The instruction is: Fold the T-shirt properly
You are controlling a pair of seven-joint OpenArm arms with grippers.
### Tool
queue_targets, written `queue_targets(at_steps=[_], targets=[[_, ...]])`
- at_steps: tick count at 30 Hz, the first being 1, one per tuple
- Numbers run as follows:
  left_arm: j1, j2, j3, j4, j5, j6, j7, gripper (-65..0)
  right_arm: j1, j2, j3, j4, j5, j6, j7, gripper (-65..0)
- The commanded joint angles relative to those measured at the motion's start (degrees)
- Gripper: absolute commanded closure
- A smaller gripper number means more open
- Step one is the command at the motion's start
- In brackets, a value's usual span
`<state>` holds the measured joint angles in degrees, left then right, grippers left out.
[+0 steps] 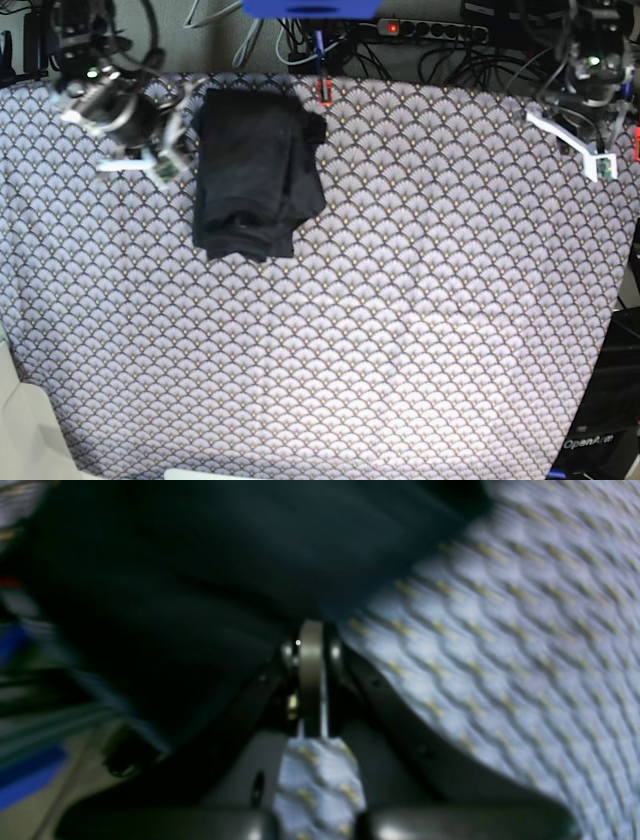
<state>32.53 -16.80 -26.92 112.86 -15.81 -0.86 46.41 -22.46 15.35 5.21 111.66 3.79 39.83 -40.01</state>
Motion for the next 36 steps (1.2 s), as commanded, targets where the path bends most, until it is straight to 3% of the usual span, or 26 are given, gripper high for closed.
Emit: queue_targets(at_steps=[1,4,8,15,20,25,30,34,36], targets=[[0.7,-0.6,-1.3,0.9,0.1,-0.9,-1.0,0.0,0.1,0.2,2.0,1.0,0.6,0.2,1.1,0.0],[2.2,0.6,-2.6,0.9,1.5,-4.3,-1.1,0.0,-1.1,0.2,8.8,0.8,0.4,0.2,1.2,0.0],[2.0,4.4,-2.6,-1.4,10.6,-7.5,-2.1,0.0,-4.0,0.2,17.3,0.6,0.3,0.2,5.5,0.0],[3.1,16.1,-5.0,-8.7,30.3,-18.9,-16.5,0.0,-9.1,-1.0,31.4,-2.0,0.3,0.2,12.0,0.0],[3.0,25.2,-13.5,-13.6,36.7,-28.5,-28.6,0.0,-10.9,-1.7,40.2,-8.2,0.0,0.2,16.6,0.0],[3.0,25.8,-18.3,-18.0,40.9,-34.7,-35.4,0.0,-10.3,-4.6,49.5,-16.4,-6.3,0.2,23.6,0.0],[3.7,25.8,-18.8,-27.5,41.5,-35.5,-39.8,0.0,-10.2,-9.1,55.5,-23.8,-12.4,0.2,36.2,0.0],[5.4,25.8,-19.9,-34.1,41.7,-35.5,-46.1,0.0,-10.2,-10.9,60.0,-28.5,-15.9,0.2,42.2,0.0],[5.7,25.8,-19.9,-37.2,44.8,-35.0,-49.0,0.0,-10.2,-11.1,61.3,-32.1,-18.1,0.2,44.4,0.0]])
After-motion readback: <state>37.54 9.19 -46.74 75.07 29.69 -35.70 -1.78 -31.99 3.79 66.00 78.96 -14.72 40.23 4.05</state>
